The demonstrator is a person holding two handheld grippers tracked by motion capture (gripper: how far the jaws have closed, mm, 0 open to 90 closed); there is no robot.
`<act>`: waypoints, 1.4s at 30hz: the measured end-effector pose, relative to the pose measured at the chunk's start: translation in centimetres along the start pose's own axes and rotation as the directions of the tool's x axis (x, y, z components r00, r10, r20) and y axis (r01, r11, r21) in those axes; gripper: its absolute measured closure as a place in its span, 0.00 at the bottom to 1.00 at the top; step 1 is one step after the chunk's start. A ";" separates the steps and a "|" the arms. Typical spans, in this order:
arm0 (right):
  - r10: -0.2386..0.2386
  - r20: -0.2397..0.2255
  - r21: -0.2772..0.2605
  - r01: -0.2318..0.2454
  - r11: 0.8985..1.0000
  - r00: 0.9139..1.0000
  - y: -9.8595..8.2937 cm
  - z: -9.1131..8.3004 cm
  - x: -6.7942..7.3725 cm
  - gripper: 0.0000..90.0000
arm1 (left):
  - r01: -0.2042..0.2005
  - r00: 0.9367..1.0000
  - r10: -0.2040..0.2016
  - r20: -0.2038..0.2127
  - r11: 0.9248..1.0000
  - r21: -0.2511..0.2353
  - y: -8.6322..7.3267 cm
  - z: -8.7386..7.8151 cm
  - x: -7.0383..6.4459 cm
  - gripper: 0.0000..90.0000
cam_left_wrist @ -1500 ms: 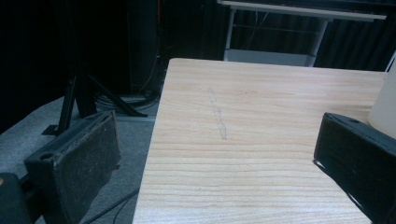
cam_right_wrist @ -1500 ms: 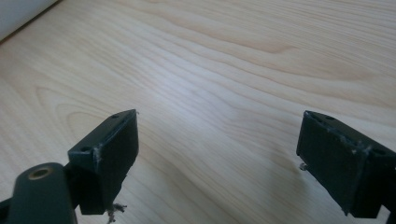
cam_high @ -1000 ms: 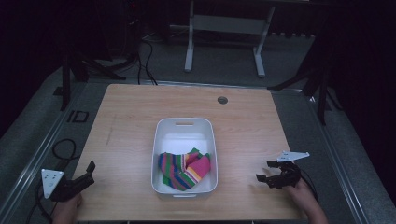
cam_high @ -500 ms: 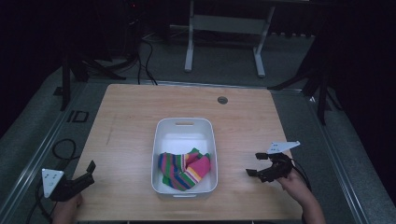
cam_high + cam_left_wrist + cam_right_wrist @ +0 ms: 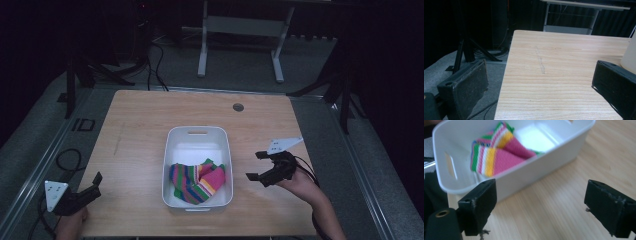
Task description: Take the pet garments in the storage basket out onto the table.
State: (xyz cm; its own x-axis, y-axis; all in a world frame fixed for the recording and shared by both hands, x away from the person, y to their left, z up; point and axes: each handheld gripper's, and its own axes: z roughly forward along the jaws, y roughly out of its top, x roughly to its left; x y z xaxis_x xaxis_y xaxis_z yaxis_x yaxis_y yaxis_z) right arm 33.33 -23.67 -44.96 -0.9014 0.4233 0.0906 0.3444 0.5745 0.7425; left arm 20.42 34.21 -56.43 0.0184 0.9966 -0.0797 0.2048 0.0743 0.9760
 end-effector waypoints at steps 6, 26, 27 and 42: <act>-0.034 -0.055 0.029 0.035 0.999 0.998 2.2 1.7 1.0 0.12 | 0.002 1.000 -0.002 0.003 1.000 0.001 0.0 0.0 0.1 0.01; -0.154 -0.188 0.197 0.191 0.962 0.970 6.9 9.6 4.2 0.14 | 0.003 1.000 -0.003 0.012 1.000 0.000 0.0 0.0 0.1 0.01; -0.160 -0.190 0.204 0.199 0.959 0.969 7.0 9.9 4.4 0.14 | 0.003 1.000 -0.003 0.013 1.000 -0.001 0.0 0.0 0.1 0.01; -0.214 -0.225 0.315 0.279 0.907 0.951 8.9 14.4 6.5 0.12 | 0.010 1.000 -0.010 0.021 1.000 -0.002 0.0 0.0 0.2 0.01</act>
State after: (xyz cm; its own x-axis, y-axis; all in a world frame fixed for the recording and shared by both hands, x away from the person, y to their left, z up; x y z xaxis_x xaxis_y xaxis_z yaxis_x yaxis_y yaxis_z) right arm 34.29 -5.72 -47.34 -0.9896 0.1219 0.0766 0.1439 0.8599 0.4897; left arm 20.39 34.42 -56.41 0.0365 0.9949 -0.0941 0.2030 0.0848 0.9755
